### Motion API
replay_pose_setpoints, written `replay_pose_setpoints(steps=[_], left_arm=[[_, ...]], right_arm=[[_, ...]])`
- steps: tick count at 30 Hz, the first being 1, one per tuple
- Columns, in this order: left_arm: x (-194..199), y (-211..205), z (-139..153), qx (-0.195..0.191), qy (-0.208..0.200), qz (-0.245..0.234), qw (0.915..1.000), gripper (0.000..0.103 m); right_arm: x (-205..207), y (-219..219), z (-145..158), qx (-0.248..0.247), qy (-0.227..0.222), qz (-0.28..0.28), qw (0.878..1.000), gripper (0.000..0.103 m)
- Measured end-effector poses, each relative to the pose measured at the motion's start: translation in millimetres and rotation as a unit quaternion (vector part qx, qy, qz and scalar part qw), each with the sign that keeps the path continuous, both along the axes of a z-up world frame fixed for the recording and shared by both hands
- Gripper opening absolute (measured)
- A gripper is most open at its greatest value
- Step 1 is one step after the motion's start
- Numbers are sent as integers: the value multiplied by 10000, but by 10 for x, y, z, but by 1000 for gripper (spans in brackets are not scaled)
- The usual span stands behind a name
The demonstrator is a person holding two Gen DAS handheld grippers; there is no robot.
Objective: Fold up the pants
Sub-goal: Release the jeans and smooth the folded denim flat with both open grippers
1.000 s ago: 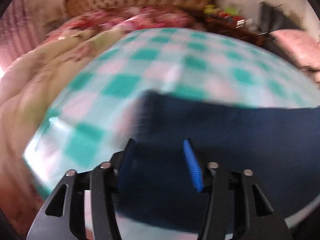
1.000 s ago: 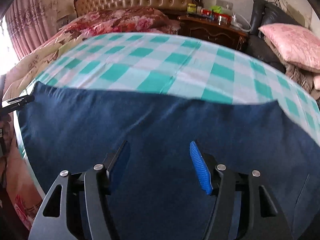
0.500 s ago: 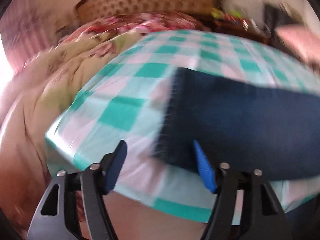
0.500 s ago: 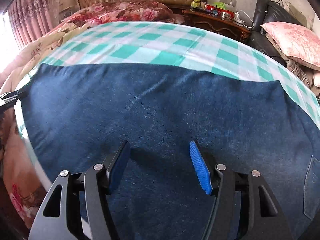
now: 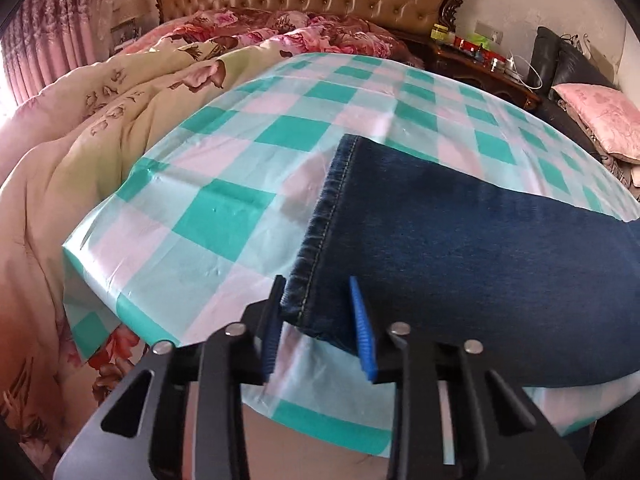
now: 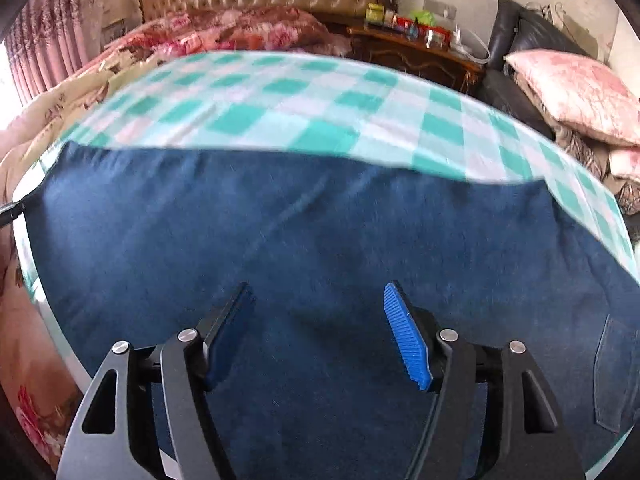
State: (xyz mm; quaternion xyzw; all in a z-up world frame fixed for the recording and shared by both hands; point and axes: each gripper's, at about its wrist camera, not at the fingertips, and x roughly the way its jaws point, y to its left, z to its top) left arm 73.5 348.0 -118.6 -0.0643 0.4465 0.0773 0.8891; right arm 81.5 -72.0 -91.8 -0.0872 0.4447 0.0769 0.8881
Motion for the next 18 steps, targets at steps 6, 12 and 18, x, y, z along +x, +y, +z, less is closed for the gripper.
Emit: replay_pose_setpoints(steps=[6,12,18], left_arm=[[13,24,0,-141,-8,20,9999,25],[17,35,13,-153,-19,-8,9999,26],[80,128,172,191,-169,489,9985,42]], right_arm=[[162,315,66,39,-96,146,9998,64],[309,485,45,15,-109,179,9998,63],[478,533,-92,-82,35,89,9999,59]])
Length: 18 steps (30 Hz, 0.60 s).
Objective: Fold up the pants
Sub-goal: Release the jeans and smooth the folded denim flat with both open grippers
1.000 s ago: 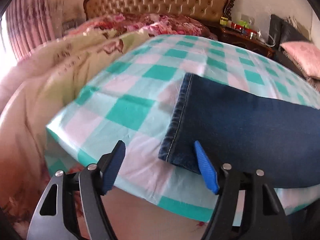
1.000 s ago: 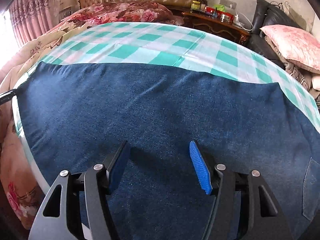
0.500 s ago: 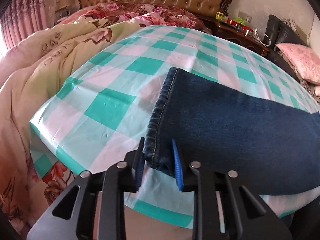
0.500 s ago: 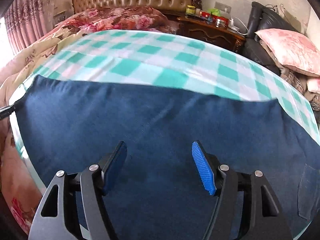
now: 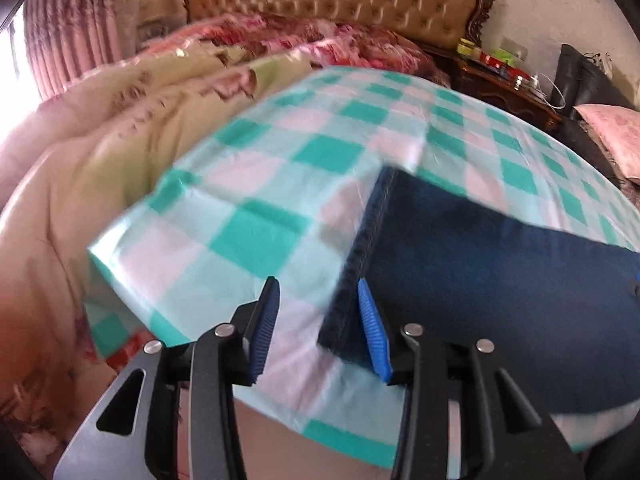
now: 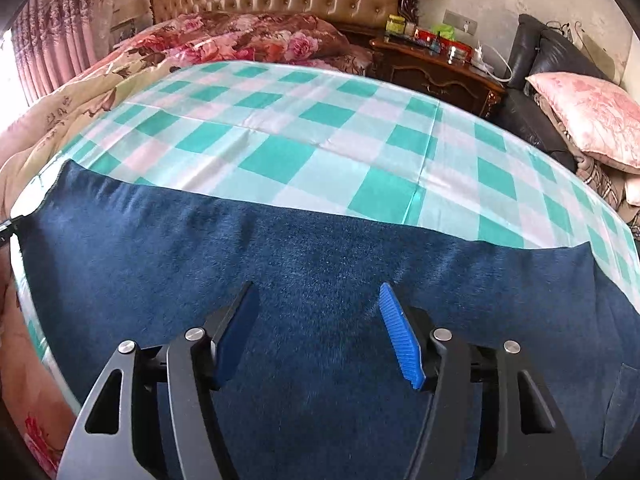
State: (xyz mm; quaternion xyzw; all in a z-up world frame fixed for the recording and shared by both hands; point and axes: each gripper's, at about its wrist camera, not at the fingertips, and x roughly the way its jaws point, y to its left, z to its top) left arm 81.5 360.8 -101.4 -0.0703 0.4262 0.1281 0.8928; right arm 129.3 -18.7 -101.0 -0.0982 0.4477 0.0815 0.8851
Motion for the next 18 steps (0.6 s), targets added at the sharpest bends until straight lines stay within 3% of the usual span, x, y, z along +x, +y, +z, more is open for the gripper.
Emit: replay_pose_setpoints(steps=[3,8,12,16,18], left_arm=[[97,-19,55,-69,-28,-53,10000,51],[-75,199,108,-795,-272,297,9960,50],[-240,183,-21,-1088,-68,98,9940,50],[-276,42,-118,-892,45,-102,9960,50],[-239,-9,-130,-808,105,-143,9966,39]], right_arm=[[50,11,-130,-22,86,-17,10000,58],[158,-13,-152,16,158,-43,9999,65],[274,34,-142,-106,187,-76,9997,67],[399,125,-115,-277,233,-158,9992,68],[421,164,-91,-207,267,-133,9993,68]])
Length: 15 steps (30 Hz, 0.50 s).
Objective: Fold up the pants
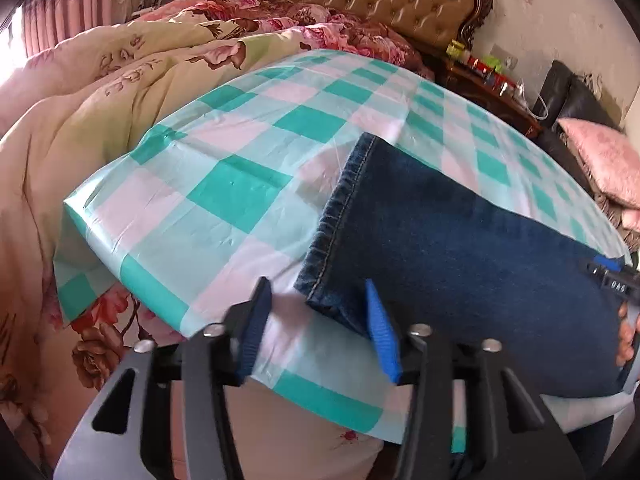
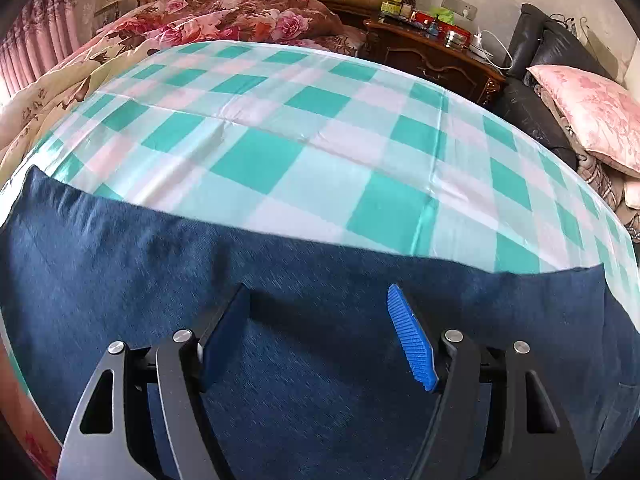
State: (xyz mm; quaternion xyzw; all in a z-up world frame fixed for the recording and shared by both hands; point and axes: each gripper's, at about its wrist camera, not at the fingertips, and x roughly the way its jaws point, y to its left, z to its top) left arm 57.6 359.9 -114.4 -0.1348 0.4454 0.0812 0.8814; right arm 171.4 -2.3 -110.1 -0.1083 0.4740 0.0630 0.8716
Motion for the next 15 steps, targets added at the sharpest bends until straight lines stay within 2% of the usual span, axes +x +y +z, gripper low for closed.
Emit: replay_pose_setpoints(steps=[1,3,6,8,10,12,14,15], left_arm=[[18,-52,7,-20,22,-126,9999,26],[36,-105,4,189,106,-136,9997,26],[20,-28,29,-174,78,28,9998,21],[4,-132,170,102,-27,12,9999,19],[11,-370,366,720,-102,-107,9973,19],[17,-858,646,1691,-238,-395,9845,19],[-7,-1417,822,2649,-367,-786,9604,19],[-44,-1787,868,3189,-479,-1044,9408,19]], right_arm=[[-4,24,33,129,25,43,9999,68],[-34,66,98,307,35,130,9994,68],[-113,107,203,735,211,319,9966,69],[-193,56,282,1048,326,370,9933,70],[-265,-55,339,1330,454,328,9895,73],[-342,-208,390,1499,480,226,9873,73],[-426,-490,444,1653,450,-56,9852,73],[-451,-612,455,1738,445,-184,9836,73]])
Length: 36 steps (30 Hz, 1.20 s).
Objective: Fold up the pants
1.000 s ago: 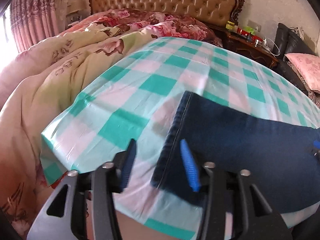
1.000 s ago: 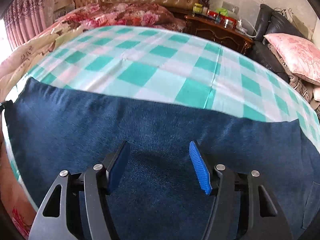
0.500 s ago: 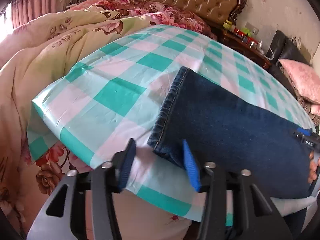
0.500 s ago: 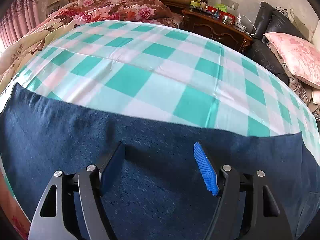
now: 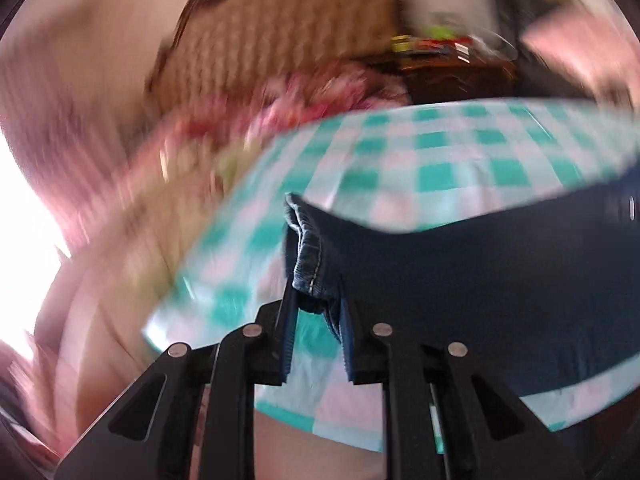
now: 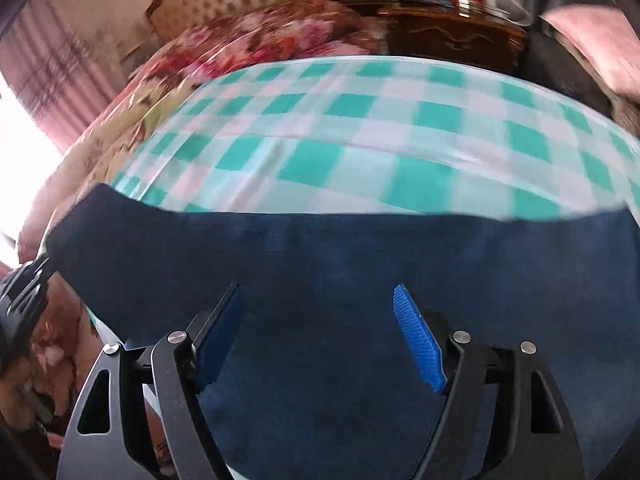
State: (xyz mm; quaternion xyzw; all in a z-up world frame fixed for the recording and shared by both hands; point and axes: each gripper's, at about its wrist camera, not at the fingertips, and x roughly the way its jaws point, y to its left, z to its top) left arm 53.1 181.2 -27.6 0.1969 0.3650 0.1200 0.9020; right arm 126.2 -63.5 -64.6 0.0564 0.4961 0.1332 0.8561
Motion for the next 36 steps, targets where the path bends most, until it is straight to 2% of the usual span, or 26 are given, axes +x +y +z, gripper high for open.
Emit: replay_pose_setpoints(steps=[2,4,8,10,12,14,16,18,19,21,22,23,24,27,30,36], left_arm=[[-98,-630,-36,743,-105,-573,9955,19],[-262,-1334,-256,1415,-169,-1211,9824,19],[-534,-2152,-833,1742,84,-2098,9621,21],[-632,-2308,-1072,2027,59,-2164,9550,30],[-718,-2317,-1118,2178,-149,-2042,9543,39],[-739,-2242,-1066,2013,-189,-1869,9614,55],[-705,-2134,-1021,1763,-104,-1748,9686,59],[-633,-2023,-976,1259,121,-1789,9757,59],[-592,-1971,-944,1027,185,-1861,9770,55],[-548,-1980,-931,867,254,-2080,9739,52],[-492,-1945,-931,682,383,-2192,9725,45],[-448,-1924,-943,526,471,-2244,9719,21],[-410,-1913,-946,362,543,-2253,9721,16],[-433,-1861,-852,48,334,-2227,9743,15],[-476,-1781,-714,-231,131,-2136,9766,15],[-527,-1704,-501,-453,-34,-2071,9773,14]], right_arm=[[-61,-330,-10,162,95,-370,9991,74],[-116,-603,-60,300,213,-598,9975,74],[-224,-954,-205,601,497,-821,9936,73],[-256,-1050,-267,816,656,-820,9911,72],[-262,-1077,-291,914,727,-768,9902,72],[-247,-1044,-304,997,791,-674,9896,72],[-215,-964,-303,1123,846,-536,9886,72],[-193,-883,-301,1234,909,-390,9874,72],[-176,-814,-301,1316,964,-283,9862,72],[-147,-712,-302,1505,1088,-125,9825,72],[-130,-677,-305,1613,1165,-92,9800,72],[-117,-660,-299,1679,1223,-86,9782,72],[-92,-636,-295,1761,1303,-88,9757,72],[-24,-599,-283,1967,1497,-102,9689,72],[115,-469,-347,2256,1942,-51,9546,72],[345,-76,-417,2237,2219,159,9489,72]])
